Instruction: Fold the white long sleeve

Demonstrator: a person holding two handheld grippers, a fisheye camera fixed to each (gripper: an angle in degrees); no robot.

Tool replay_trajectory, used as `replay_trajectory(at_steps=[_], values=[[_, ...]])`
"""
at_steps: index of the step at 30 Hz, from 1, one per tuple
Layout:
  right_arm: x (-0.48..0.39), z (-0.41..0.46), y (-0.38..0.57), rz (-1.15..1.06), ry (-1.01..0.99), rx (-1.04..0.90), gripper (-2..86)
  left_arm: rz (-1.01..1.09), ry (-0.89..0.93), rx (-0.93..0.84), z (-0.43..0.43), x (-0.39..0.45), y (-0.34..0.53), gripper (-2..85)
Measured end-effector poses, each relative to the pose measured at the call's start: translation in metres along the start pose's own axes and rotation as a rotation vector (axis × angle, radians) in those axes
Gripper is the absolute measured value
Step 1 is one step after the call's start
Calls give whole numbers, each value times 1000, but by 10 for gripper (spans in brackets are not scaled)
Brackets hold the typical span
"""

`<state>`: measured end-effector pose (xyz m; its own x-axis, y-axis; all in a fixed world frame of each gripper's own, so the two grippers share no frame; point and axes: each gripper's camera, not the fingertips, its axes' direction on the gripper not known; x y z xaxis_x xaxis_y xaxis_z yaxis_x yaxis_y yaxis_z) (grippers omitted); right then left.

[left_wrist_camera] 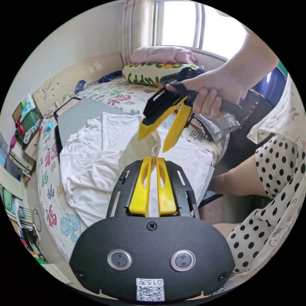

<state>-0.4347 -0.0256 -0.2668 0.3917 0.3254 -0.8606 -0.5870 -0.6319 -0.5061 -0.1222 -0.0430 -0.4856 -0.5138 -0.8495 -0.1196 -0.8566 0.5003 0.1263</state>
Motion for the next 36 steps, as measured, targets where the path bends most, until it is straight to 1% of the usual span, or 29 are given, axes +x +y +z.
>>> replay_trajectory(at_steps=[1, 3, 5, 6, 7, 8, 9, 11, 12, 14, 16, 20, 22, 27, 30, 31, 32, 36], values=[[13, -5, 8, 22, -62, 57, 36, 9, 35, -19, 10, 3, 4, 11], [24, -15, 22, 38, -101, 136, 30, -70, 108, -39, 23, -4, 13, 17], [32, -27, 42, 38, -79, 183, 18, -400, 285, -6, 31, -50, 37, 31], [33, -31, 47, 36, -70, 191, 14, -500, 338, 13, 34, -66, 47, 35], [38, -36, 56, 38, -52, 199, 6, -707, 415, 63, 41, -100, 70, 43], [43, -42, 65, 42, -41, 201, 2, -907, 420, 134, 46, -132, 98, 54], [45, -45, 69, 44, -39, 204, 1, -994, 409, 176, 48, -147, 113, 59], [53, -56, 84, 51, -26, 218, -2, -1252, 336, 308, 61, -201, 166, 116], [55, -58, 88, 50, -21, 222, -2, -1302, 317, 324, 65, -212, 178, 124], [58, -65, 102, 42, -8, 225, -2, -1477, 255, 378, 81, -247, 223, 138], [60, -66, 110, 34, -9, 224, -1, -1581, 202, 403, 91, -260, 250, 143], [62, -61, 129, 27, 7, 215, 4, -1662, 32, 366, 104, -276, 284, 139], [64, -57, 137, 29, 22, 212, 5, -1678, 24, 393, 111, -282, 297, 135], [67, -50, 168, 47, 91, 221, 7, -1708, 79, 440, 139, -301, 325, 106], [71, -48, 189, 81, 140, 222, 8, -1735, 96, 439, 155, -311, 340, 77], [71, -45, 196, 82, 153, 215, 9, -1737, 105, 429, 161, -315, 344, 49], [71, -42, 202, 80, 172, 207, 11, -1737, 91, 409, 165, -316, 347, 9], [71, -28, 219, 85, 270, 177, 20, -1761, 3, 459, 167, -318, 360, -6]])
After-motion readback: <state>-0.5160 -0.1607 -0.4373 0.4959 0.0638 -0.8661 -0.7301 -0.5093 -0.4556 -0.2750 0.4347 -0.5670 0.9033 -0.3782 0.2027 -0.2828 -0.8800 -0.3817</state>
